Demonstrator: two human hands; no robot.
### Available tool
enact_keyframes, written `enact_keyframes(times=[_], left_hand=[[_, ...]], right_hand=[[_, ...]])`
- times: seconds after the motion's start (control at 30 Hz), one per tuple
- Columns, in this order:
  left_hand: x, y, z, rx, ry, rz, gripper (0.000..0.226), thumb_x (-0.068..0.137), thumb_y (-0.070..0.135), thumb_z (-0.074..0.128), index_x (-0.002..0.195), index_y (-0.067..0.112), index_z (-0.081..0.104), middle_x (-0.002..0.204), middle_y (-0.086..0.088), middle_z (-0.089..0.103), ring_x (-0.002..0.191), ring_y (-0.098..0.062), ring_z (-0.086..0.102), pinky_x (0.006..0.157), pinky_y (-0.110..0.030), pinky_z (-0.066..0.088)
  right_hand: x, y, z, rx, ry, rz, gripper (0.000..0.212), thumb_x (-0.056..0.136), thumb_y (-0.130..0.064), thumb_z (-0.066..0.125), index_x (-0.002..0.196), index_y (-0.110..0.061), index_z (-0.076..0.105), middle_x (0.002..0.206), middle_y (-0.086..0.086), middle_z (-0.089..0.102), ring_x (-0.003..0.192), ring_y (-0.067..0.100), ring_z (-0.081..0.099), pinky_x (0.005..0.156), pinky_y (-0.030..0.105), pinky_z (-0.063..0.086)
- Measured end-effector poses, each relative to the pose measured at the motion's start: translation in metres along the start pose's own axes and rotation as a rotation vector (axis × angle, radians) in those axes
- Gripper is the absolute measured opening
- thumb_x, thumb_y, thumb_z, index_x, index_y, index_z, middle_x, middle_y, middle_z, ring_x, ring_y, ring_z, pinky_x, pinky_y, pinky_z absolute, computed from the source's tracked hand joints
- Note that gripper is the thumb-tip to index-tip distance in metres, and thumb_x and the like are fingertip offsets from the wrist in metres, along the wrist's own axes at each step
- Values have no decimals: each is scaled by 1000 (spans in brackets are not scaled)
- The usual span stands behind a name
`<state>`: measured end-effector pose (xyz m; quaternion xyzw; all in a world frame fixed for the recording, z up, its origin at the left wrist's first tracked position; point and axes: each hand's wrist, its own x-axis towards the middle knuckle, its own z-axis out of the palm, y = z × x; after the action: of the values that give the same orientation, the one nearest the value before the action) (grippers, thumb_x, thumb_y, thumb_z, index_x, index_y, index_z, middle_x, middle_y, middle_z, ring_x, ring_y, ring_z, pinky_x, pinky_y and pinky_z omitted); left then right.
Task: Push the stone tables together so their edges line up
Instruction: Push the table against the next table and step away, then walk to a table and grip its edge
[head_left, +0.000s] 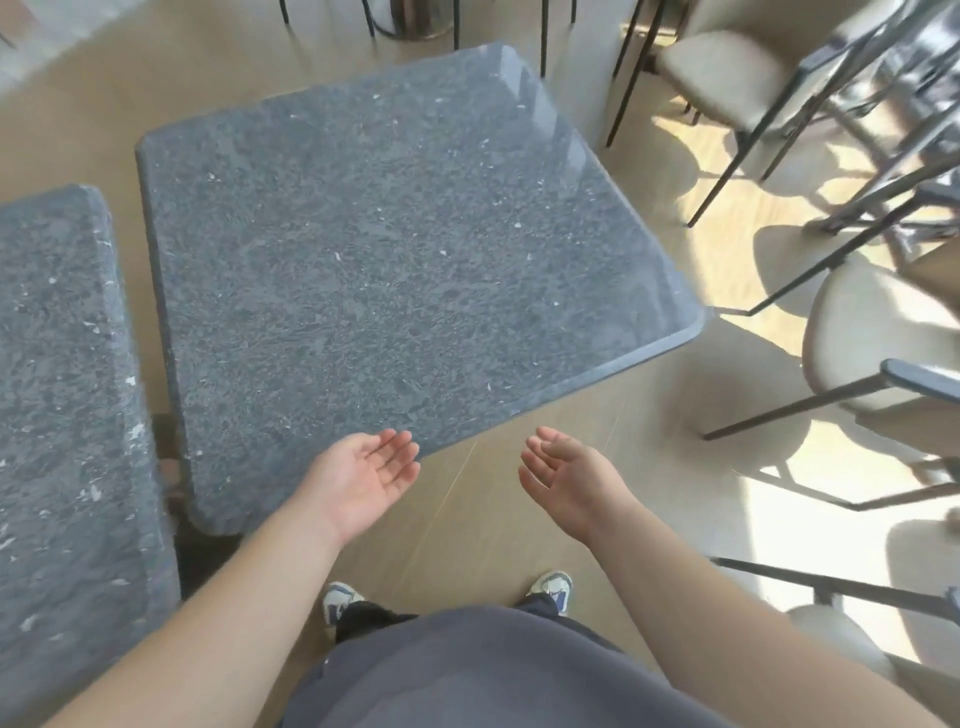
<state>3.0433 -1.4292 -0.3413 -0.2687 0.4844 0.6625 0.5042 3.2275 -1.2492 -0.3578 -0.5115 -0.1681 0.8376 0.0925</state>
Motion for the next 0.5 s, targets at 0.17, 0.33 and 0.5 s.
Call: enact_keyframes(times=[0.17, 0.33, 0.5], left_hand=[[3, -47, 106, 82, -117, -21, 21, 102, 7, 39, 100, 6, 60, 97, -12, 73, 94, -28, 69, 86, -44, 53], [8, -55, 192, 143, -214, 30, 20, 100, 7, 41, 100, 6, 61, 95, -12, 75, 85, -27, 74, 84, -44, 53], [23, -42, 266, 274, -280, 195, 23, 102, 5, 39, 100, 8, 62, 96, -11, 75, 85, -26, 75, 83, -42, 56]], right_hand=[[-31, -101, -61, 81, 21, -87, 25, 98, -1, 47, 119, -8, 60, 104, 8, 63, 88, 19, 62, 91, 37, 51], [-44, -175, -87, 118, -26, -150, 27, 95, 1, 51, 119, -9, 58, 86, 4, 64, 77, 17, 61, 88, 35, 52], [-32, -247, -93, 57, -111, -236, 30, 90, 2, 55, 117, -11, 58, 85, 2, 65, 73, 15, 62, 85, 34, 51]])
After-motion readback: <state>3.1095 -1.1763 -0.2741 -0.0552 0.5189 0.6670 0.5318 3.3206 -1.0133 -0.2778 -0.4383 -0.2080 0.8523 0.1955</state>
